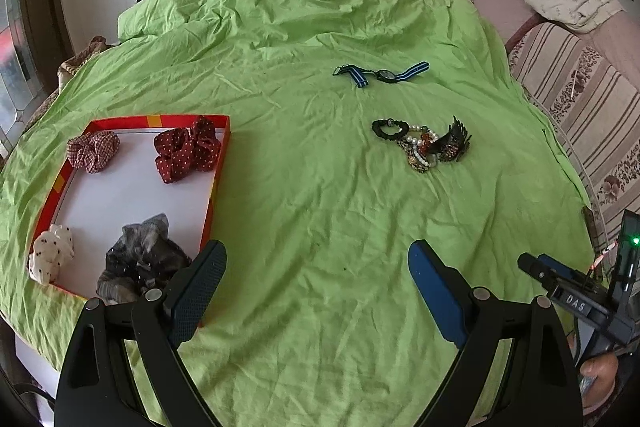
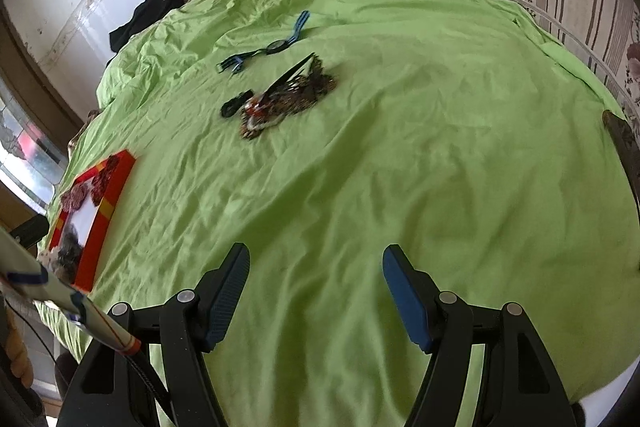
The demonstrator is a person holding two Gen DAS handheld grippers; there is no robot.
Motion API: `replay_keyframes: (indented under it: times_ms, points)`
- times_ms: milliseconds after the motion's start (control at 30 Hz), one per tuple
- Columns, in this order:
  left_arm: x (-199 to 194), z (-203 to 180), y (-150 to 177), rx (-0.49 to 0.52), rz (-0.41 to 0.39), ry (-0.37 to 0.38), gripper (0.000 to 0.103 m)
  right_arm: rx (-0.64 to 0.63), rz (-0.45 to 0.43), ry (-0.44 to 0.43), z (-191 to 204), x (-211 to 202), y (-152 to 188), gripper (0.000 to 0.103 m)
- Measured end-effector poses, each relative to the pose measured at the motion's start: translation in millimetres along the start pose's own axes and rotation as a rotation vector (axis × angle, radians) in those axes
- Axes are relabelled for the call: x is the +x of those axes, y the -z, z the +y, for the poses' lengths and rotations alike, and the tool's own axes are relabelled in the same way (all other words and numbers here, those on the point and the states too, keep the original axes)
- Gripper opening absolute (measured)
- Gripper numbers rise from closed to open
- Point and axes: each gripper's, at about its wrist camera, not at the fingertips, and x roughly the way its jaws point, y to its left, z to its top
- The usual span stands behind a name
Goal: Organize jewelry
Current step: 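Grasp the black beaded bracelet with the left tool while the right tool grasps the black claw clip, then lift the bracelet with the left tool while the right tool lifts the claw clip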
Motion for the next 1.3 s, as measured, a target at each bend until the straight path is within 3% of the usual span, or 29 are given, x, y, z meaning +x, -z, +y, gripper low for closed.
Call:
replay_keyframes:
  times_ms: [267,533,733,1067,1167,1200,1267,1300]
  points:
    - [41.9,-15.3,-34.4,0.009,0.054,0.078,0.092,0.048,-0.016,-0.019,-21.0,12.9,-28.8,0.074]
    - [117.5,-45.0,-88.7,0.008,0.105,0.187,0.065,0.063,-0.024,-0.093,-14.9,47.1,-72.1,0.073]
    - [194.0,-47.6,-123.4,-0.073,0.173,0.222,0.065,0.121,-0.019,-0.150,-16.9,82.0,-107.0,0.072]
    - [265.3,-58.8,-135.5,-0.088,0.238,0.272,0.061,0.218,0.012,-0.235,-23.2,126.9,-138.5,0.070]
    - [269.3,-66.7,-134.3,-0.069,0.234,0.280,0.060,0.217,0.035,-0.235,-22.4,138.5,-139.2,0.059]
    - [270.5,-69.6,-134.2,-0.063,0.234,0.281,0.056,0.219,0.045,-0.235,-22.9,143.5,-139.2,0.052]
    - [273.2,-74.4,-133.0,-0.047,0.243,0.269,0.031,0.236,0.052,-0.251,-24.9,148.7,-138.9,0.039]
    - [275.4,-75.8,-132.2,-0.044,0.257,0.270,0.006,0.243,0.058,-0.259,-25.5,150.4,-139.5,0.034]
